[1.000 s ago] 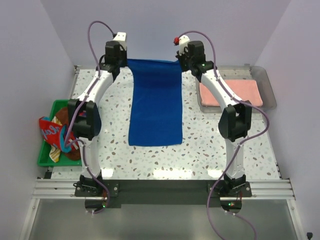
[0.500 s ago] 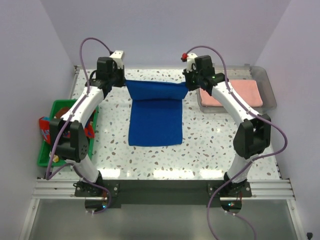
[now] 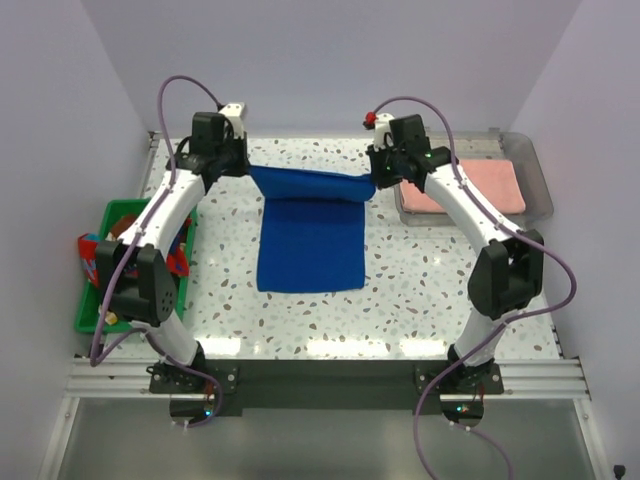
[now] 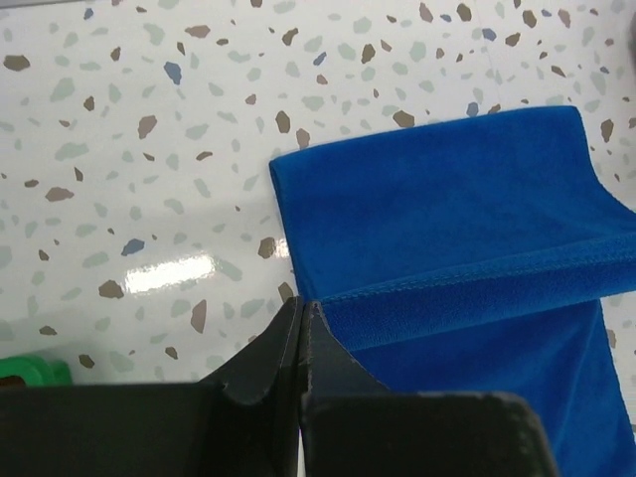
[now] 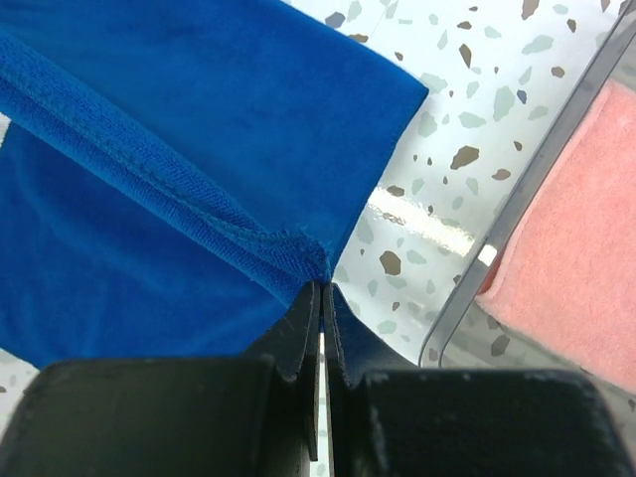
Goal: Fold and stack the towels
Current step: Fold the towel
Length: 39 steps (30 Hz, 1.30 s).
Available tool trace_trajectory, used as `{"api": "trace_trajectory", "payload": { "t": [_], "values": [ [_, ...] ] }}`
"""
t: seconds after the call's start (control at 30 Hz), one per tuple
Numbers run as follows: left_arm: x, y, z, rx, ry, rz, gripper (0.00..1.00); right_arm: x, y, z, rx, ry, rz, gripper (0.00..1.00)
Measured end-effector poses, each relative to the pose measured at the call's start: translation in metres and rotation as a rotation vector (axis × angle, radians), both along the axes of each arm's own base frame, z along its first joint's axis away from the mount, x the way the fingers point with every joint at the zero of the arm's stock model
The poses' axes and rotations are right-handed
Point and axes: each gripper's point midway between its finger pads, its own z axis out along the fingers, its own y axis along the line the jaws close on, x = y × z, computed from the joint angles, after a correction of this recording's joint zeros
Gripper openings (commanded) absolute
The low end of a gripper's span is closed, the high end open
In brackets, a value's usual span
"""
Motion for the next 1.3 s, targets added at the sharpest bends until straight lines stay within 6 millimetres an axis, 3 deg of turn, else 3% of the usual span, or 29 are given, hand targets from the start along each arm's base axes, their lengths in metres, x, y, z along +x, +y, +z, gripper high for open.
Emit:
{"api": "trace_trajectory", "payload": {
  "t": [0.17, 0.3, 0.37, 0.43, 0.63, 0.8, 1.07, 1.17, 1.3],
  "values": [
    [-0.012, 0.000, 0.025, -0.024, -0.034, 0.008, 0.00, -0.012, 0.000, 0.020, 0.035, -0.012, -0.004, 0.00],
    [-0.044, 0.000, 0.024, -0.073, -0.013, 0.013, 0.00, -0.037, -0.002, 0.031, 0.086, -0.003, -0.012, 0.00],
    [-0.064, -0.002, 0.009, -0.107, 0.034, 0.019, 0.00, -0.056, -0.005, 0.022, 0.106, 0.034, -0.021, 0.00],
    [-0.085, -0.003, -0.019, -0.131, 0.105, 0.025, 0.00, -0.074, -0.007, 0.001, 0.120, 0.096, -0.036, 0.00],
    [-0.147, -0.007, -0.127, -0.170, 0.417, 0.047, 0.00, -0.123, -0.008, -0.089, 0.136, 0.352, -0.076, 0.00],
    [-0.168, -0.009, -0.166, -0.173, 0.534, 0.056, 0.00, -0.136, -0.007, -0.137, 0.134, 0.473, -0.106, 0.00],
    [-0.157, -0.011, -0.158, -0.153, 0.499, 0.057, 0.00, -0.133, -0.007, -0.141, 0.134, 0.468, -0.114, 0.00],
    [-0.133, -0.009, -0.130, -0.128, 0.434, 0.067, 0.00, -0.123, -0.005, -0.125, 0.137, 0.441, -0.116, 0.00],
    [-0.082, -0.005, -0.065, -0.093, 0.260, 0.086, 0.00, -0.093, 0.003, -0.078, 0.174, 0.325, -0.109, 0.00]
  ]
}}
